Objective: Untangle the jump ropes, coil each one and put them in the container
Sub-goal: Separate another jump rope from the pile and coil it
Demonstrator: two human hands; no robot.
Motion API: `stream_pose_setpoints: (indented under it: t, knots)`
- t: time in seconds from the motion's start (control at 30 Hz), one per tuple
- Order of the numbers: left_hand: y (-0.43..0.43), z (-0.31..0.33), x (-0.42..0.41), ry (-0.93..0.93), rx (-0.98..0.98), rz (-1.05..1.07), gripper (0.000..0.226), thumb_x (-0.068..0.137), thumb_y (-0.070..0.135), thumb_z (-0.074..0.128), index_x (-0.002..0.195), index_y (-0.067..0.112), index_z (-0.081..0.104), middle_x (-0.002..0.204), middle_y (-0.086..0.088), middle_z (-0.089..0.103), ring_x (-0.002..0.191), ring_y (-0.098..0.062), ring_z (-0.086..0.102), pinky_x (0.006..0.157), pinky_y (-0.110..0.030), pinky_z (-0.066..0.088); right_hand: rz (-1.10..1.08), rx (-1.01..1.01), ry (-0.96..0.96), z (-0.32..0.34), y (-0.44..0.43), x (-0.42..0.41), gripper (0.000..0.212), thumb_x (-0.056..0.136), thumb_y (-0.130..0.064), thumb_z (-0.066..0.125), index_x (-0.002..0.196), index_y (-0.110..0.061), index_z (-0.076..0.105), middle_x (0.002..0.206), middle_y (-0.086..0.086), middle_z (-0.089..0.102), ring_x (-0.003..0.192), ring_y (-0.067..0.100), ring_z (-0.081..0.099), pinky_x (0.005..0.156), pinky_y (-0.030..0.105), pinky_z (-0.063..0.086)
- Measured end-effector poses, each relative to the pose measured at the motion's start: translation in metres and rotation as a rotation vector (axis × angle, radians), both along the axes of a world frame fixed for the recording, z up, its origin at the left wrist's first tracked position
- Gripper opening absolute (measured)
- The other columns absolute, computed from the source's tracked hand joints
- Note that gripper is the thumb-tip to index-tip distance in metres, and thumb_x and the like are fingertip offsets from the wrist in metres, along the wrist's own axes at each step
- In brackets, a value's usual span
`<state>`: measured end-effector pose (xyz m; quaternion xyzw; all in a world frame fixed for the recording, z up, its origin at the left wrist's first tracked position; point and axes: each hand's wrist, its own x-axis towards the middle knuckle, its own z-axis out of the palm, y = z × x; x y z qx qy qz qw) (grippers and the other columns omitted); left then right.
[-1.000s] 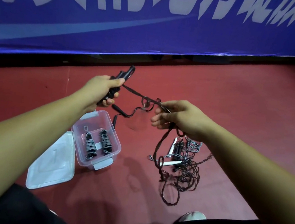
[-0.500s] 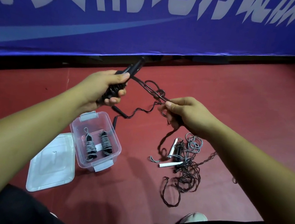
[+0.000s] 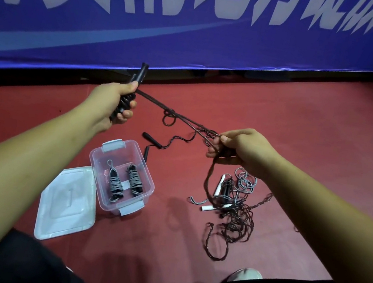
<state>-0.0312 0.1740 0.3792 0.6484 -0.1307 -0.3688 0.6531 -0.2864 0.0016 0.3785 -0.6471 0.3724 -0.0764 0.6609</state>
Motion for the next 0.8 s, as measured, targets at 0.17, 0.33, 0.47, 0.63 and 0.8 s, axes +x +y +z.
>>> stream_pose_setpoints:
  t: [0.17, 0.33, 0.47, 0.63, 0.8]
  knots:
    - [0.001, -0.013, 0.006, -0.012, 0.051, 0.054, 0.016, 0.096, 0.033, 0.060, 0.091, 0.021, 0.050, 0.063, -0.001, 0.048, 0.037, -0.010, 0.037, 0.034, -0.013, 0.023, -0.320, 0.297, -0.020, -0.011, -0.006, 0.001, 0.032, 0.101, 0.005, 0.033, 0.079, -0.001, 0.056, 0.082, 0.019, 0.063, 0.079, 0.031, 0.065, 0.088, 0.049, 0.055]
    - [0.004, -0.023, 0.015, -0.010, 0.120, 0.127, 0.025, 0.097, 0.034, 0.058, 0.080, 0.021, 0.046, 0.065, -0.002, 0.046, 0.034, -0.008, 0.036, 0.034, -0.012, 0.022, -0.419, 0.522, -0.501, -0.016, -0.007, 0.001, 0.033, 0.091, 0.014, 0.026, 0.084, 0.002, 0.056, 0.081, 0.016, 0.064, 0.079, 0.026, 0.062, 0.082, 0.032, 0.049]
    - [0.002, -0.031, 0.010, -0.098, 0.178, 0.017, 0.019, 0.095, 0.031, 0.061, 0.087, 0.020, 0.048, 0.067, -0.005, 0.048, 0.035, -0.010, 0.037, 0.034, -0.012, 0.024, 0.034, 0.409, -0.379, -0.003, -0.005, -0.003, 0.009, 0.078, -0.007, 0.045, 0.075, -0.005, 0.053, 0.064, 0.008, 0.044, 0.056, 0.019, 0.036, 0.058, 0.030, 0.029]
    - [-0.009, -0.026, -0.006, -0.196, 0.154, -0.091, 0.014, 0.094, 0.032, 0.065, 0.089, 0.022, 0.055, 0.065, -0.004, 0.053, 0.039, -0.012, 0.041, 0.034, -0.014, 0.026, 0.470, -0.120, 0.001, -0.006, 0.000, -0.004, 0.027, 0.092, -0.029, 0.066, 0.107, -0.007, 0.072, 0.059, -0.002, 0.022, 0.054, 0.015, 0.019, 0.051, 0.026, 0.018]
    - [-0.005, -0.023, 0.003, -0.226, 0.136, 0.031, 0.012, 0.095, 0.031, 0.063, 0.090, 0.022, 0.056, 0.074, -0.006, 0.057, 0.038, -0.011, 0.044, 0.034, -0.013, 0.027, 0.588, -0.188, 0.042, 0.003, -0.014, -0.014, 0.027, 0.087, -0.022, 0.068, 0.106, -0.003, 0.073, 0.079, 0.014, 0.055, 0.067, 0.019, 0.046, 0.067, 0.024, 0.041]
